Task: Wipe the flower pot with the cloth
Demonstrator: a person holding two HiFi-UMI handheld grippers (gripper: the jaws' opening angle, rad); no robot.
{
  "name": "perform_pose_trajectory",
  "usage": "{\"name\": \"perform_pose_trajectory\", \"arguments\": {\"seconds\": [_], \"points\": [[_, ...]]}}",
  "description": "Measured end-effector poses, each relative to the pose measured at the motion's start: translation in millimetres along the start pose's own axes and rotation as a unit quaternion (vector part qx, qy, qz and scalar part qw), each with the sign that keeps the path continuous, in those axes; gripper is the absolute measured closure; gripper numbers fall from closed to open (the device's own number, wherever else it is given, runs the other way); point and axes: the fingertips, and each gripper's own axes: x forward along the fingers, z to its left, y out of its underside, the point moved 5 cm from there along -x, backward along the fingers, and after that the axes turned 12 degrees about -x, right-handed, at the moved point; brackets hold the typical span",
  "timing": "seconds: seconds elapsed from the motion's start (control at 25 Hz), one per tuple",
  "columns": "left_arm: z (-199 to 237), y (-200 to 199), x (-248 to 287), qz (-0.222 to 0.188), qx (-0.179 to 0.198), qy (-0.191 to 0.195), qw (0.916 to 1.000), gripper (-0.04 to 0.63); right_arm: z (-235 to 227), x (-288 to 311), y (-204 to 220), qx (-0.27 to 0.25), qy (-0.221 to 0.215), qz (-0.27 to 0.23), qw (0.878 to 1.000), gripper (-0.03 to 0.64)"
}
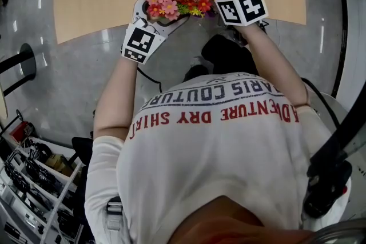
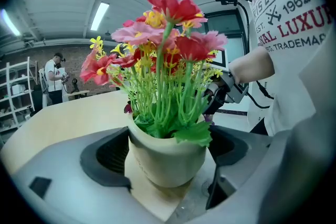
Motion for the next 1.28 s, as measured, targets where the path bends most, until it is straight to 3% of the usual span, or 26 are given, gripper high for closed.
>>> {"name": "perform_pose_trajectory", "arguments": {"seconds": [0.16,0.36,0.44,0.6,0.88,1.04,1.24,1.28], "points": [[1.4,3.0,0.1,-0.006,-0.014,-0.025,0.9996,0.124,-2.4,-5.0,0.4,0.017,-0.006,-0.013,1.0,0.552],[-2.8,0.9,-13.7,-0.032,-0.072,-0.079,0.9938,0.106,-0.6,-27.7,4.2,0.041,-0.006,-0.058,0.997,0.552],[-8.1,-1.6,-19.9,-0.052,-0.097,-0.119,0.9869,0.1,-1.4,-38.3,8.8,0.053,0.001,-0.077,0.996,0.552],[-18.4,1.4,-24.9,-0.09,-0.146,-0.216,0.9614,0.098,0.9,-55.2,23.3,0.086,0.009,-0.112,0.99,0.552],[-29.6,18.2,3.5,-0.058,-0.169,-0.305,0.9352,0.098,7.7,-76.2,52.3,0.112,0.025,-0.132,0.985,0.552],[-31.7,17.3,17.4,-0.063,-0.181,-0.334,0.9228,0.1,5.3,-88.2,68.9,0.115,0.03,-0.14,0.983,0.552],[-28.0,11.0,25.0,-0.061,-0.187,-0.348,0.9165,0.103,3.5,-93.3,74.4,0.122,0.034,-0.144,0.981,0.552],[-26.9,11.0,25.0,-0.056,-0.184,-0.35,0.9167,0.137,3.7,-93.9,74.5,0.122,0.033,-0.145,0.981,0.551]]}}
